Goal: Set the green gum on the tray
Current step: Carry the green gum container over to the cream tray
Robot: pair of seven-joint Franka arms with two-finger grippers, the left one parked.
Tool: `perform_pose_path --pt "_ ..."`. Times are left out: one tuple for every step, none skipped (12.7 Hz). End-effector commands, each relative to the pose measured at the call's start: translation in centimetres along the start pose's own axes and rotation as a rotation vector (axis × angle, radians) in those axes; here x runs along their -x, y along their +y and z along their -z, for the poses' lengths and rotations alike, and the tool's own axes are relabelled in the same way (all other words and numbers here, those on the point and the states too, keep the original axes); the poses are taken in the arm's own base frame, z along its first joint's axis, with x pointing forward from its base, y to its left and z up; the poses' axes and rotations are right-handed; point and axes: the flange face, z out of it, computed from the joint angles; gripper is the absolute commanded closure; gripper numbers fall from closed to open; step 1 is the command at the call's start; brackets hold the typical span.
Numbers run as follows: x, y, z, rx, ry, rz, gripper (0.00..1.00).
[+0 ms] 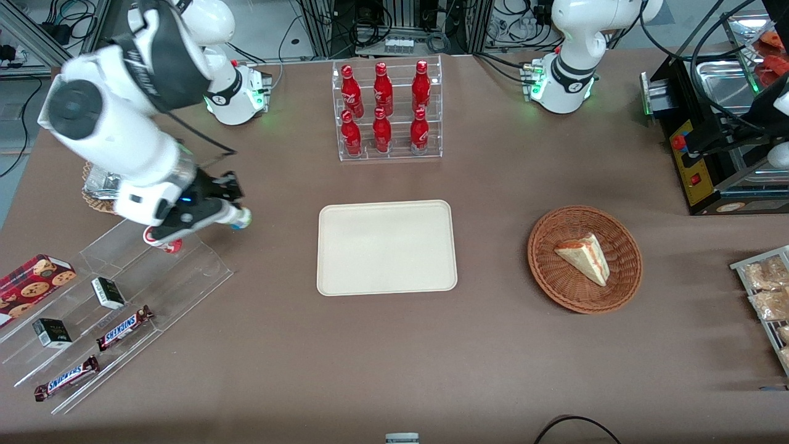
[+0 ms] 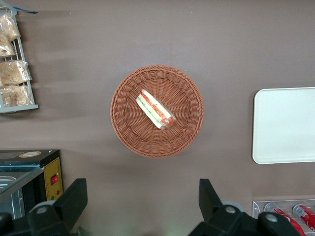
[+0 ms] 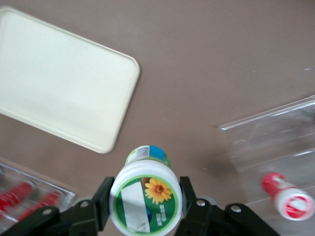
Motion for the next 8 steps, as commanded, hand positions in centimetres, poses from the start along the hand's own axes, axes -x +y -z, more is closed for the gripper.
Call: perform_pose_path --pt "-4.1 -6.5 -2.3 -0.028 -0.032 -0.092 1.00" --pt "-5.2 -8.5 -3.6 -0.037 -0.032 -0.139 1.00" --pt "-6.1 -10.5 -4.9 -0.050 -0.021 -0.173 1.00" --pt "-6.8 -12.1 -6.8 -0.063 -0.012 -0.203 1.00" --pt "-7.4 -13.5 -8.3 -0.075 0.001 -0.225 1.00" --pt "-7.8 -15.0 -10.2 -0.070 0.010 -0.243 1.00" --pt "-8.1 -17.1 -12.5 -0.050 0.022 -0.263 1.00" --pt "-8.3 -18.7 -14.8 -0.030 0.032 -0.292 1.00"
